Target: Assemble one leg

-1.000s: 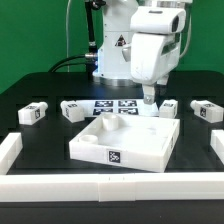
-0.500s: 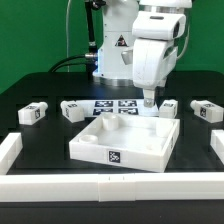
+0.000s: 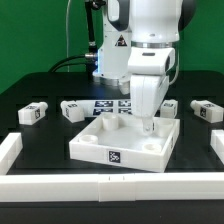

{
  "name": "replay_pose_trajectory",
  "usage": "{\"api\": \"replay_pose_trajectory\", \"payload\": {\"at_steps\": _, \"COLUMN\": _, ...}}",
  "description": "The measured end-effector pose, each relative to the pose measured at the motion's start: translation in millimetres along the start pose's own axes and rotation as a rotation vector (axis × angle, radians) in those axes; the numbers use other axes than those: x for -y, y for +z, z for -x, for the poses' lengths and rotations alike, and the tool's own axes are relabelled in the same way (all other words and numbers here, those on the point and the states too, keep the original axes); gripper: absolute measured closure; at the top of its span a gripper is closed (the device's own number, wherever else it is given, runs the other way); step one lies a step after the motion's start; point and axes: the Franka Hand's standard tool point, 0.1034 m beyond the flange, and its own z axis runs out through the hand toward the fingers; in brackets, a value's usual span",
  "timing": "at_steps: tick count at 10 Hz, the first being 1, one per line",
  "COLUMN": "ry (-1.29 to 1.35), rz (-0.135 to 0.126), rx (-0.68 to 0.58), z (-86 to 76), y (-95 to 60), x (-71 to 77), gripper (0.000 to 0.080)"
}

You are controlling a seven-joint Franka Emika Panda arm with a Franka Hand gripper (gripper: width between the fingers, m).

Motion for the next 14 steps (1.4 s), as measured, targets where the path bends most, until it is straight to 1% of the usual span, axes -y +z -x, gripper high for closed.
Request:
{"api": "replay_pose_trajectory", "payload": {"at_steps": 2, "ry": -0.003, "rz": 0.005, "rx": -0.001, "z": 3.0, "y": -0.9, "x": -5.2, "gripper": 0.0150}}
{"api": "replay_pose_trajectory", "payload": {"at_steps": 3, "ry": -0.005, "rz": 0.003, "rx": -0.001, "z": 2.5, "y": -0.3, "x": -4.0, "gripper": 0.0298}}
{"api": "replay_pose_trajectory", "payload": {"at_steps": 4, "ry": -0.005, "rz": 0.003, "rx": -0.001, "z": 2.3, "y": -0.3, "x": -3.9, "gripper": 0.0298}}
{"api": "replay_pose_trajectory", "payload": {"at_steps": 7, "ry": -0.005, "rz": 0.003, "rx": -0.001, "z": 2.4, "y": -0.2, "x": -3.8, "gripper": 0.0726}}
{"api": "replay_pose_trajectory", "payload": {"at_steps": 9, "ry": -0.006, "rz": 0.002, "rx": -0.001, "z": 2.4, "y": -0.1, "x": -3.5, "gripper": 0.0741}}
{"api": "replay_pose_trajectory", "payload": {"at_steps": 14, "ry": -0.006, "rz": 0.002, "rx": -0.001, "z": 2.4, "y": -0.1, "x": -3.5, "gripper": 0.0741}}
